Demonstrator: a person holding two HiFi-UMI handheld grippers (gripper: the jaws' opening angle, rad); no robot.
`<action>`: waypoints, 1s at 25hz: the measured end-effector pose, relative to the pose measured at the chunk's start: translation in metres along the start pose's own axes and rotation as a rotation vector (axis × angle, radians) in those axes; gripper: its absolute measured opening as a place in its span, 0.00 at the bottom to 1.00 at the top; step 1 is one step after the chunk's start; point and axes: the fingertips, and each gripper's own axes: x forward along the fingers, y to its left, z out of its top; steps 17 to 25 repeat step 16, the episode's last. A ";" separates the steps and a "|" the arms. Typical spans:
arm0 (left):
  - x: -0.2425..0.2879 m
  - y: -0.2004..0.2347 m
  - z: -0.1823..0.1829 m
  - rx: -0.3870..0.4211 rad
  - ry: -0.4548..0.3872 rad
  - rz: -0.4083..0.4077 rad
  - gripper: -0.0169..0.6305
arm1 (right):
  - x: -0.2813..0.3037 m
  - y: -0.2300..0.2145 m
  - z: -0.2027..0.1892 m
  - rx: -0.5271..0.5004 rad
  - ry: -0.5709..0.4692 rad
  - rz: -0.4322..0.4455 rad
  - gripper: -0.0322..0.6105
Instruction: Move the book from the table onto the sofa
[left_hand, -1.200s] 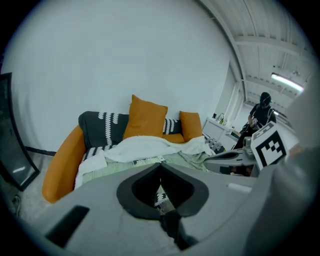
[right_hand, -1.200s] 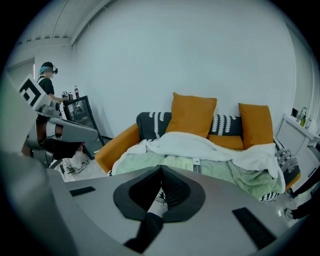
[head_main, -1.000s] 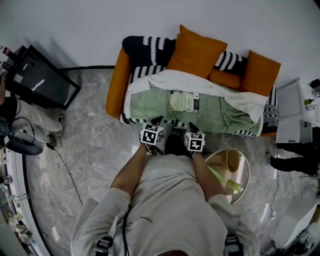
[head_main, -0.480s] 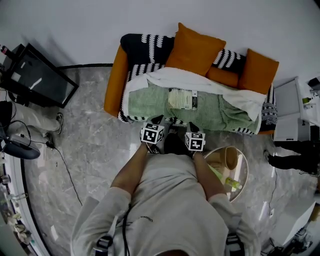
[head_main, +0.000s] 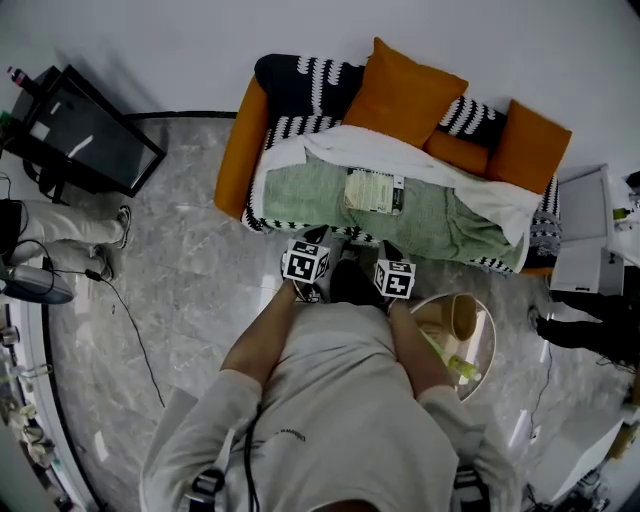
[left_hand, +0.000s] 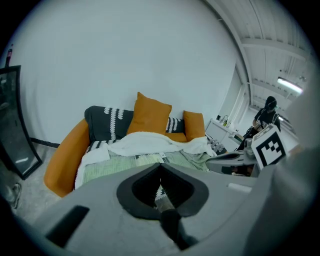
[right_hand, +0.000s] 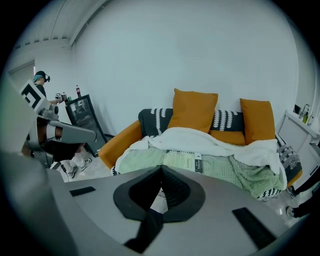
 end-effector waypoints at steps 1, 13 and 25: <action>0.000 0.000 -0.001 -0.001 0.002 0.001 0.04 | 0.000 0.000 0.000 -0.001 0.000 0.002 0.06; 0.012 -0.007 0.000 0.071 0.017 -0.006 0.04 | 0.008 -0.018 0.017 0.091 -0.061 -0.036 0.06; 0.015 -0.001 0.005 0.085 0.012 -0.005 0.04 | 0.017 -0.017 0.019 0.088 -0.053 -0.030 0.06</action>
